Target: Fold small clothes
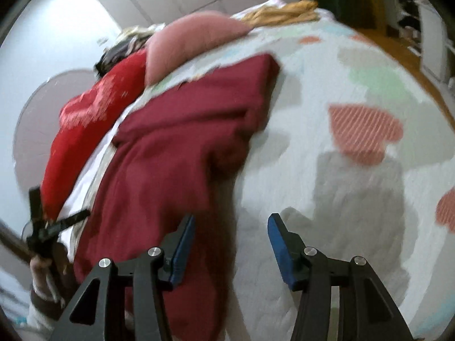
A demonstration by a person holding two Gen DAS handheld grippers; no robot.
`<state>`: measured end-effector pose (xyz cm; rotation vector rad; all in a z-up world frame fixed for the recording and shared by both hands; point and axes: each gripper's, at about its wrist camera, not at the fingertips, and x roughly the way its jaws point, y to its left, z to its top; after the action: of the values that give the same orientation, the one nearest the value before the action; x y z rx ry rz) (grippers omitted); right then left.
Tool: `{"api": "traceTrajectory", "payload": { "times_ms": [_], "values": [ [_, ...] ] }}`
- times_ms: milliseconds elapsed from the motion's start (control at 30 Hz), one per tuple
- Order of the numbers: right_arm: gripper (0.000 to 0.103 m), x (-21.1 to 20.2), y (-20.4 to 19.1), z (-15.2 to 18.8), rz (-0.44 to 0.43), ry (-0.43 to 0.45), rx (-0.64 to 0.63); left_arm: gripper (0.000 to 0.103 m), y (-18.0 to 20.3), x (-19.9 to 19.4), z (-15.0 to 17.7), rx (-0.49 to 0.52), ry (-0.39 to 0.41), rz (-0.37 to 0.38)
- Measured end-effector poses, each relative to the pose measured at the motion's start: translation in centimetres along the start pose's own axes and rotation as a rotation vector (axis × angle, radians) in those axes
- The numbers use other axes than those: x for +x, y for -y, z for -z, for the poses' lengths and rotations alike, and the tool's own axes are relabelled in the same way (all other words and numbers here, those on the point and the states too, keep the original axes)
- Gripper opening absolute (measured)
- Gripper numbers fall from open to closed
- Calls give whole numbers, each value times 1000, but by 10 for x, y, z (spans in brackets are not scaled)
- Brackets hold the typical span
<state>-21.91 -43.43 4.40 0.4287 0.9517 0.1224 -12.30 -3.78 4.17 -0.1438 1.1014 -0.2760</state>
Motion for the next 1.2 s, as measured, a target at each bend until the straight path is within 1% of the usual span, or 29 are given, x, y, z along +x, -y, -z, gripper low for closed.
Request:
{"api": "traceTrajectory", "payload": {
  "times_ms": [133,233,300,367,467,600,633,667,800,933,1033,1100,1133,1167,1200],
  "values": [
    [51,7,-9,20,-42,-38,-41,102,2,-17,20,28,9,-15],
    [51,8,-10,34,-33,-39,-58,102,5,-24,33,63,-8,-29],
    [52,4,-14,40,-28,-37,-81,102,4,-27,40,63,-10,-34],
    [55,-1,-19,50,-36,-48,-106,102,3,-28,45,58,-5,-33],
    [55,-5,-18,65,-48,-61,-103,102,4,-25,52,69,-4,-52],
    [56,-7,-18,75,-63,-38,-99,102,18,-19,62,158,-45,-119],
    [57,-7,-19,77,-68,-34,-98,102,19,-19,64,164,-50,-125],
    [59,-6,-21,78,-81,-34,-101,102,19,-20,65,163,-51,-123],
    [62,-1,-26,81,-117,-25,-123,102,11,-19,66,116,-58,-94],
    [63,7,-25,79,-214,-1,-79,102,16,-16,67,121,-67,-123],
    [63,10,-30,82,-236,36,-74,102,17,-15,66,123,-72,-124],
    [60,9,-29,84,-249,47,-68,102,16,-15,66,123,-74,-117],
    [53,8,-27,84,-250,47,-64,102,16,-15,66,121,-71,-114],
    [40,9,-26,84,-254,45,-59,102,16,-15,67,117,-65,-114],
    [30,9,-24,83,-275,41,-50,102,17,-14,67,115,-60,-116]
  ]
}}
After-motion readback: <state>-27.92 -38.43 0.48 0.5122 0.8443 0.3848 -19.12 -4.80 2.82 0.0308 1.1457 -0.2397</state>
